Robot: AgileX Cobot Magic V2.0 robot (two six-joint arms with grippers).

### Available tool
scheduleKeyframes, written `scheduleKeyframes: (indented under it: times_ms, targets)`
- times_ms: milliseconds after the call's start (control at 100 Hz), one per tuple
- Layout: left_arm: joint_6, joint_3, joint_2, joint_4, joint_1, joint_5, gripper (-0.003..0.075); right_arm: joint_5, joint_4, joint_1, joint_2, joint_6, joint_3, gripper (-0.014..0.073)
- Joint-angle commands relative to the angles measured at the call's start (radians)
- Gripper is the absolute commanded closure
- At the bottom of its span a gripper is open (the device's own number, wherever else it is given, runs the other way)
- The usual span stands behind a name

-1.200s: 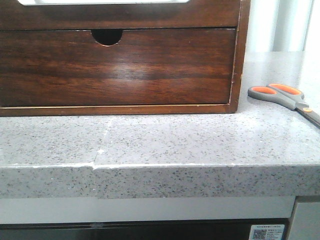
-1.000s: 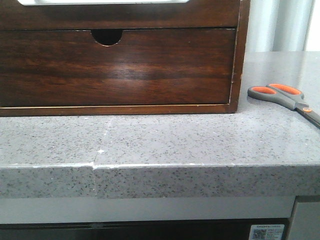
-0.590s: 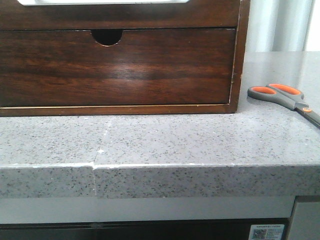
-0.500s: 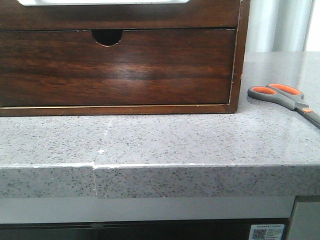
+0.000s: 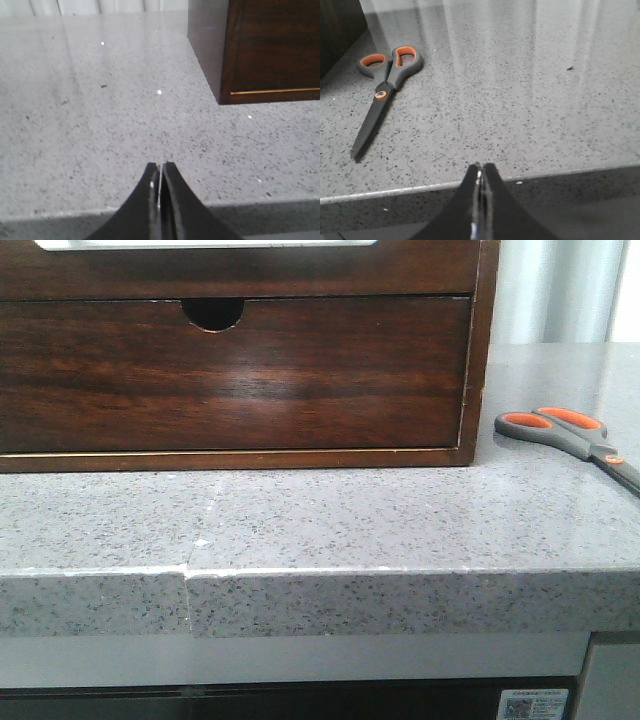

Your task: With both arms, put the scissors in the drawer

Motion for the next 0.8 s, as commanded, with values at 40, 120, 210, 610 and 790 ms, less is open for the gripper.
scheduleKeyframes:
  times_ms: [40, 120, 210, 610, 790]
  targets:
    - [-0.007, 0.022, -0.031, 0.050, 0.000, -0.108, 0.0742, -0.015, -0.019, 0.001, -0.022, -0.011, 0.029, 0.0656]
    - [-0.007, 0.022, -0.031, 0.050, 0.000, -0.120, 0.0742, -0.027, -0.019, 0.001, -0.022, -0.011, 0.029, 0.0656]
    - [-0.007, 0.022, -0.031, 0.050, 0.000, -0.138, 0.0742, -0.044, -0.019, 0.001, -0.022, -0.011, 0.029, 0.0656]
    - [-0.007, 0.022, -0.031, 0.050, 0.000, -0.172, 0.0742, -0.171, -0.005, 0.001, -0.022, -0.011, 0.029, 0.0656]
    - [-0.007, 0.022, -0.029, 0.050, 0.000, -0.176, 0.0742, -0.209, -0.005, 0.001, -0.022, -0.011, 0.029, 0.0656]
